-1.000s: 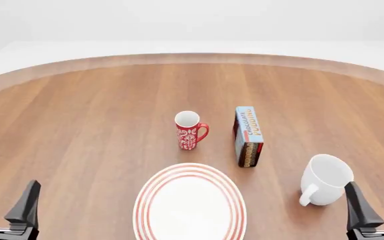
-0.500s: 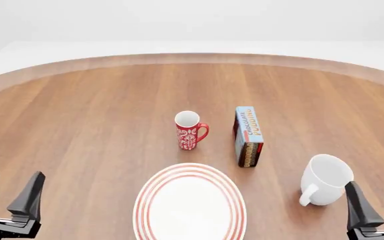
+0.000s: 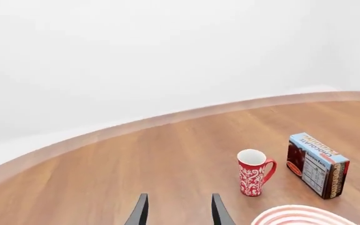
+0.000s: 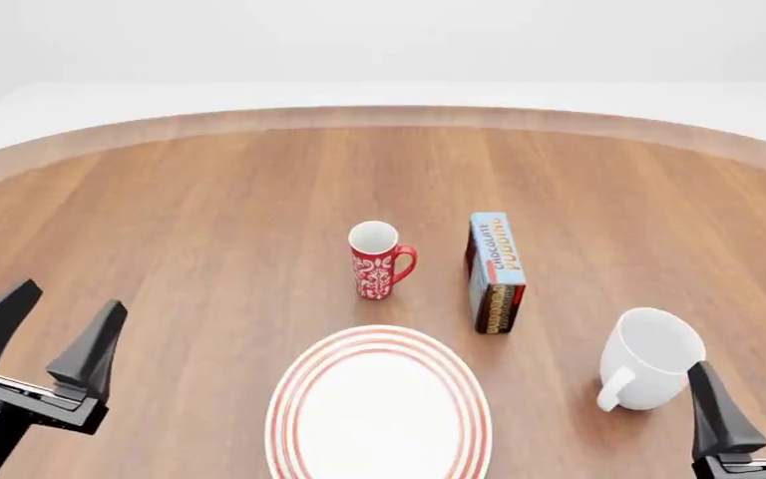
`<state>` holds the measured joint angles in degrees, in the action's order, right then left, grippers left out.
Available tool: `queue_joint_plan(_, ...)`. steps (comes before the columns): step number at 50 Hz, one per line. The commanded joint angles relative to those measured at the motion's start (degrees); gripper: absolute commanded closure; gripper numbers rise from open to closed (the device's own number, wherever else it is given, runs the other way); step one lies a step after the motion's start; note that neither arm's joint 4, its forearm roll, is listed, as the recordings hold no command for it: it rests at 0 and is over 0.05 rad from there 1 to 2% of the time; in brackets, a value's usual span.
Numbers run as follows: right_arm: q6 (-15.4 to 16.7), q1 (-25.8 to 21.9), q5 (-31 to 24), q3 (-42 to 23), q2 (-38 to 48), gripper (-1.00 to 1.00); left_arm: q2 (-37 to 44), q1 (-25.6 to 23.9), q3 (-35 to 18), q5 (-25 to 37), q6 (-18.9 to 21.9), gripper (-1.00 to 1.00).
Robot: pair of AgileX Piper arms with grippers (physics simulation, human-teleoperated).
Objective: Pick up the white mug and put it on the plate, and put the chocolate pudding to the right of the plate.
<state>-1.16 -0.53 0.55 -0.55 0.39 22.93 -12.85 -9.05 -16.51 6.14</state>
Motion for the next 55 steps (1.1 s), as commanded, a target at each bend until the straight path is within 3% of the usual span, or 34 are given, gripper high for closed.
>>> queue_joint_plan(1,0.21,-0.16,0.04,0.02,-0.11,-1.00,5.98,-4.93,-3.14,-3.70,0.70,-1.00)
queue_joint_plan(55,0.20,-0.41,0.18,0.06,0.02,-1.00,34.55,-23.17,-17.47,-15.72,2.84,-1.00)
